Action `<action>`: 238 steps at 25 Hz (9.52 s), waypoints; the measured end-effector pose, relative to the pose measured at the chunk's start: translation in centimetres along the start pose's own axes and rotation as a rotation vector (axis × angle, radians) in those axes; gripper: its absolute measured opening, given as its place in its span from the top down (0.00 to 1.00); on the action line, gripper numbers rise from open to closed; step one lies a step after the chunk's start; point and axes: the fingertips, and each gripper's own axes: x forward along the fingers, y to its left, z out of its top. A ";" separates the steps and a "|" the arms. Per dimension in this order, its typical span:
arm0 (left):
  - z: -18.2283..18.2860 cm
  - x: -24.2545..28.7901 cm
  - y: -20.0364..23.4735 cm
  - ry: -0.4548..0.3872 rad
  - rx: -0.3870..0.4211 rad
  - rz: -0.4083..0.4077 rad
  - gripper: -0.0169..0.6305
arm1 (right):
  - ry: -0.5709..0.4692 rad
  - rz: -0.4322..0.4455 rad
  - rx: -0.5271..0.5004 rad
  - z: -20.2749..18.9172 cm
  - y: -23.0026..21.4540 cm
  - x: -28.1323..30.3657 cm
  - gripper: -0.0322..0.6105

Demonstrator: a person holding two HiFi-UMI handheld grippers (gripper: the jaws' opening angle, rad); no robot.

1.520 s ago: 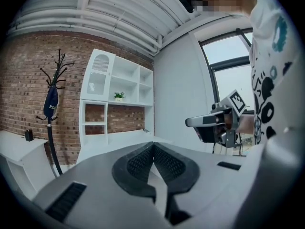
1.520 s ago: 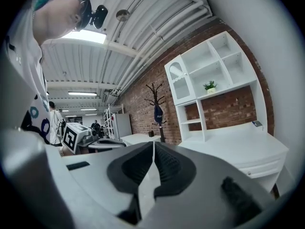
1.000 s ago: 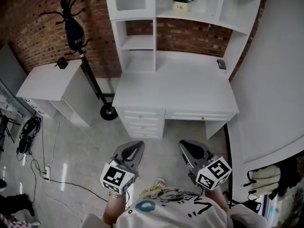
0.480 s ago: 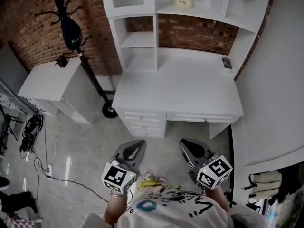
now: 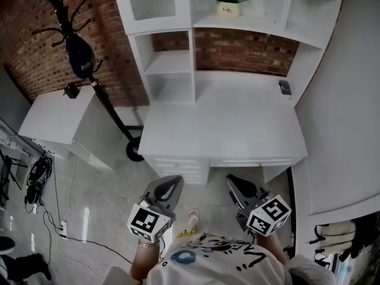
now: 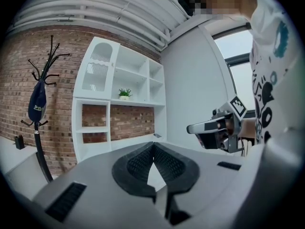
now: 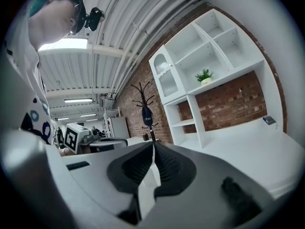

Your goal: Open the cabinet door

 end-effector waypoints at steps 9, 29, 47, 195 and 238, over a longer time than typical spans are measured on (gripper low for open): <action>2.0 4.6 7.0 -0.011 0.013 -0.058 0.95 | -0.043 -0.040 -0.013 4.0 -3.1 7.2 0.90; 2.3 9.6 14.6 -0.028 0.027 -0.104 0.95 | -0.046 -0.087 -0.010 5.6 -6.4 13.8 0.90; 4.6 18.0 19.2 -0.061 0.033 -0.002 0.95 | -0.036 0.056 -0.052 9.4 -14.7 20.7 0.90; 9.0 15.4 35.3 -0.129 -0.039 0.412 0.95 | -0.218 0.775 -0.418 26.0 2.9 38.0 0.86; 8.1 8.2 38.1 -0.127 -0.047 0.628 0.95 | -0.137 0.916 -0.249 22.8 7.9 45.2 0.91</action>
